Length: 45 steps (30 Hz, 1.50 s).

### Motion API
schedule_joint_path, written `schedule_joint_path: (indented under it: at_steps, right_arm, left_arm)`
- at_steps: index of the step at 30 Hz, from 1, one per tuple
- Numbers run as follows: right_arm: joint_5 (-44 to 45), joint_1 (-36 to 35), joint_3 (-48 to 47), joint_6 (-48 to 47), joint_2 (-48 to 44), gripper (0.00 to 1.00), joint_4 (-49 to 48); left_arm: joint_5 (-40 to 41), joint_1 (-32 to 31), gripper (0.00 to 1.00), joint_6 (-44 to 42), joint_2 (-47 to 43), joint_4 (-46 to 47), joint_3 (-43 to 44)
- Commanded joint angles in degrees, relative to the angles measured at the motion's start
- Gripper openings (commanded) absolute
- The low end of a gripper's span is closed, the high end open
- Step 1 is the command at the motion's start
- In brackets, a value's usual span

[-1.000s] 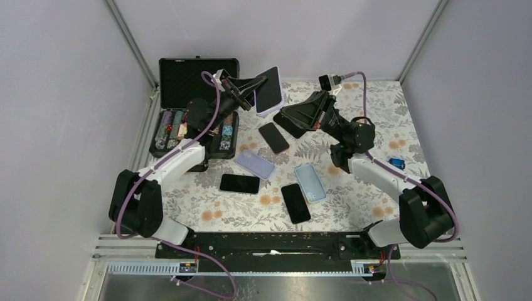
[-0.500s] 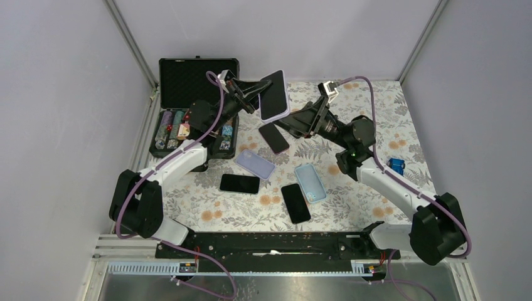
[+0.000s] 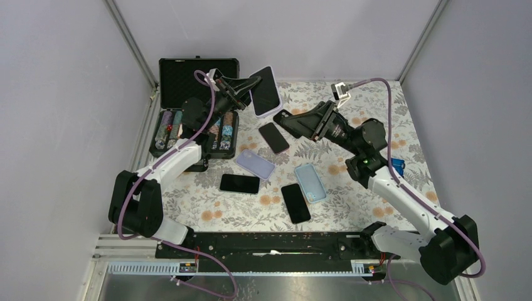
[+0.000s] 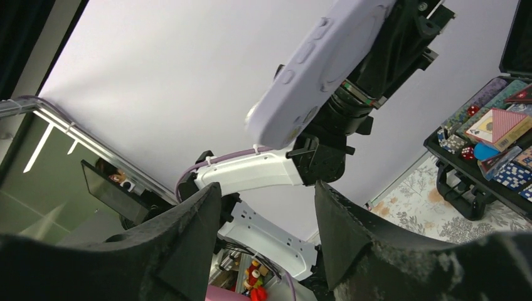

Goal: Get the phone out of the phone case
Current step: Remove the phone case from the phone.

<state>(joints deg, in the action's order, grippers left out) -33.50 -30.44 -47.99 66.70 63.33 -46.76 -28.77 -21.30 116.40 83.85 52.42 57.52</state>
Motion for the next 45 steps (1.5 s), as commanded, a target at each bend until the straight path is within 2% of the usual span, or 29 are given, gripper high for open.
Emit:
schedule_joint_path:
  at_steps: [1,5,7,13,16,20,23,25,29,33,38,45]
  right_arm:
    - [0.4,-0.4,-2.7,0.6,2.5,0.61,-2.9]
    - [-0.3,-0.5,-5.4,4.0,6.2,0.51,-6.4]
    - [-0.5,-0.5,-6.5,5.1,7.1,0.50,-8.4]
    - [-1.5,-0.5,-7.1,5.2,7.3,0.71,-9.4]
    - [-1.0,-1.7,-6.5,0.4,6.2,0.73,-4.3]
    - [7.1,-6.7,-5.8,-14.9,2.9,0.72,9.0]
    - [14.1,-11.1,-4.4,-23.2,1.6,0.69,9.3]
    - [16.7,-12.7,-3.7,-25.2,1.6,0.69,7.8]
    - [20.9,-13.4,-3.1,-24.2,3.2,0.68,2.1]
    - [26.3,-14.0,-3.7,-22.4,5.3,0.62,-0.2]
    - [25.7,-14.3,-5.7,-19.8,8.8,0.56,-4.0]
    - [27.6,-14.9,-5.2,-20.2,9.9,0.46,-3.7]
  left_arm:
    - [-1.1,-0.1,0.00,1.0,-2.1,6.0,0.6]
    - [-1.1,-0.1,0.00,1.1,-2.4,6.3,0.7]
    - [-1.2,-0.1,0.00,1.2,-2.5,6.3,0.3]
    - [-0.7,-0.1,0.00,1.4,-3.0,6.3,-0.6]
    - [0.1,-0.1,0.00,0.5,-3.4,4.8,-0.1]
    - [2.3,0.0,0.00,-5.3,-5.6,-2.5,1.7]
    - [4.9,-0.1,0.00,-11.8,-8.3,-10.6,3.2]
    - [6.4,-0.1,0.00,-13.9,-9.6,-13.1,3.7]
    - [8.3,-0.1,0.00,-16.2,-11.1,-15.6,4.4]
    - [9.6,-0.2,0.00,-16.3,-12.1,-15.6,3.6]
    - [10.2,-0.2,0.00,-16.4,-12.5,-15.8,3.4]
    - [8.8,-0.2,0.00,-14.4,-12.7,-15.9,4.9]
